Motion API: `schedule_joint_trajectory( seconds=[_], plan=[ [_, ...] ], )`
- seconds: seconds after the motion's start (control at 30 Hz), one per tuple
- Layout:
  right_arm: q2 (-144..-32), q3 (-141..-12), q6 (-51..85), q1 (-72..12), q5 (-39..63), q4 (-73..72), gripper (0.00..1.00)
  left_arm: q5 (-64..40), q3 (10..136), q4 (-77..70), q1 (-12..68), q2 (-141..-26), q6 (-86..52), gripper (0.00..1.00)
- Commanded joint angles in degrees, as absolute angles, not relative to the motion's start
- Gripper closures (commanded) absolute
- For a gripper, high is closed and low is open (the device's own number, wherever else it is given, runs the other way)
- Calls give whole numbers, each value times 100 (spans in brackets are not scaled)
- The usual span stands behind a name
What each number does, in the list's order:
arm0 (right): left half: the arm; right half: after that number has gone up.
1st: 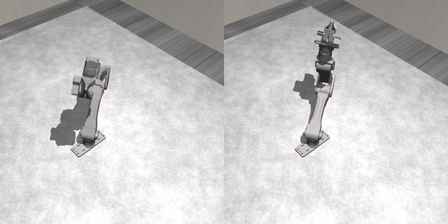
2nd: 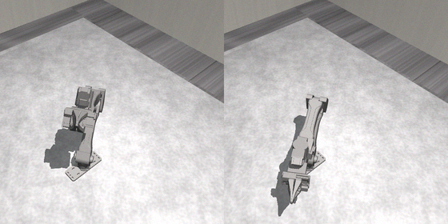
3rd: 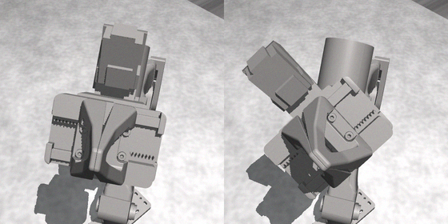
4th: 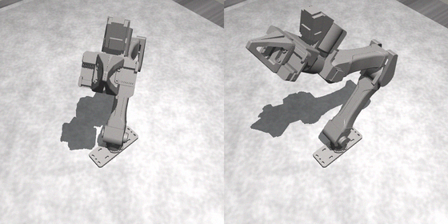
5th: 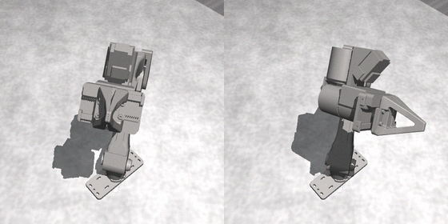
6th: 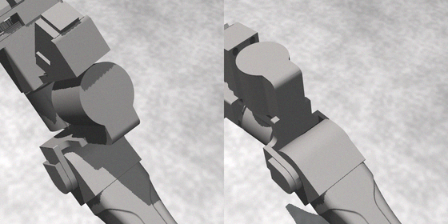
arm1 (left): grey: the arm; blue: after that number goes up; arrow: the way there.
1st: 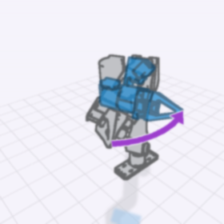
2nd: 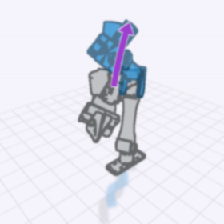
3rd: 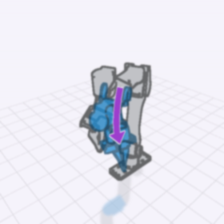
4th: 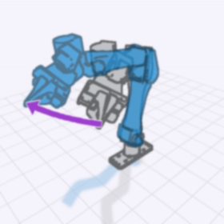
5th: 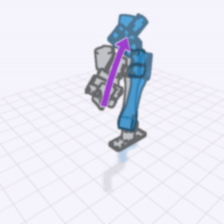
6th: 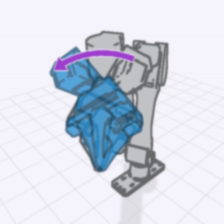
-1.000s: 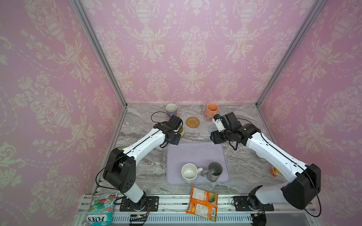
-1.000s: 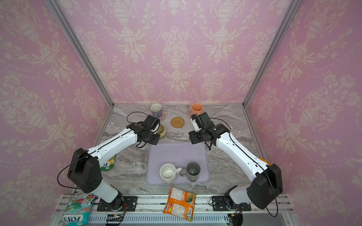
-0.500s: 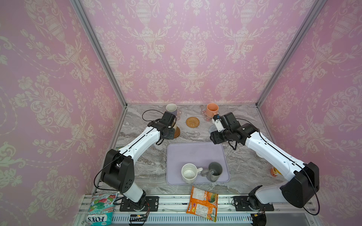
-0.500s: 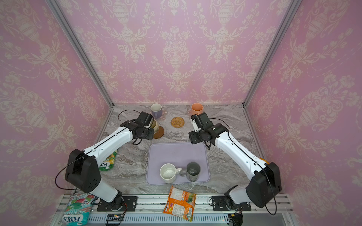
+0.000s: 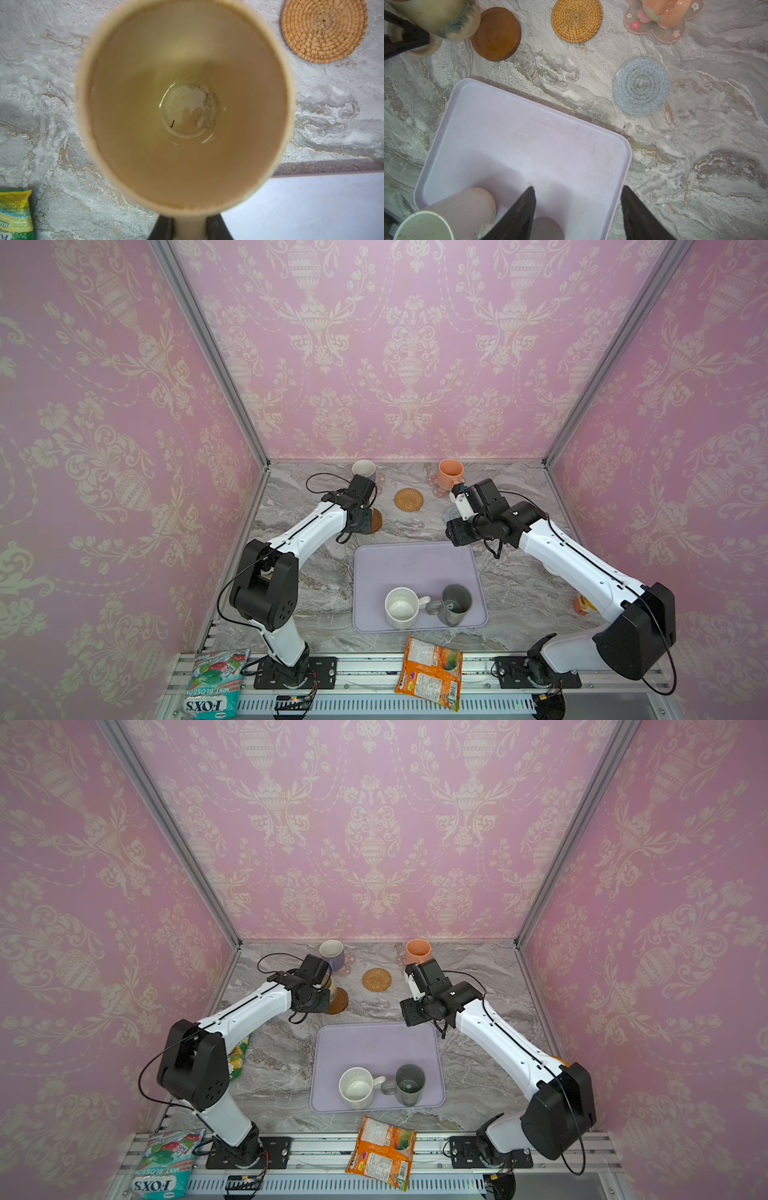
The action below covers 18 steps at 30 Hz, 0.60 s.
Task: Place cups on coasters
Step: Place the cup on the coaster.
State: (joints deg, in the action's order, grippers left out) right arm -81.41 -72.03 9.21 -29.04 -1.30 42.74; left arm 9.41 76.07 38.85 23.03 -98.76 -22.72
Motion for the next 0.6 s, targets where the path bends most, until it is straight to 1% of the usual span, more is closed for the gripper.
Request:
schedule_joint_trajectory(
  seconds=[0.0, 0.27, 0.57],
  plan=[
    [-8213, -7262, 902, -2940, -223, 4319, 33, 1190, 7964, 3499, 2268, -9915, -2733, 100],
    [-8242, -7224, 744, -2935, -303, 4332, 33, 1075, 8213, 3515, 2285, -10270, -3138, 100],
    [-8314, -7264, 655, -2935, -298, 4315, 33, 886, 8465, 3566, 2329, -10570, -3202, 100]
  ],
)
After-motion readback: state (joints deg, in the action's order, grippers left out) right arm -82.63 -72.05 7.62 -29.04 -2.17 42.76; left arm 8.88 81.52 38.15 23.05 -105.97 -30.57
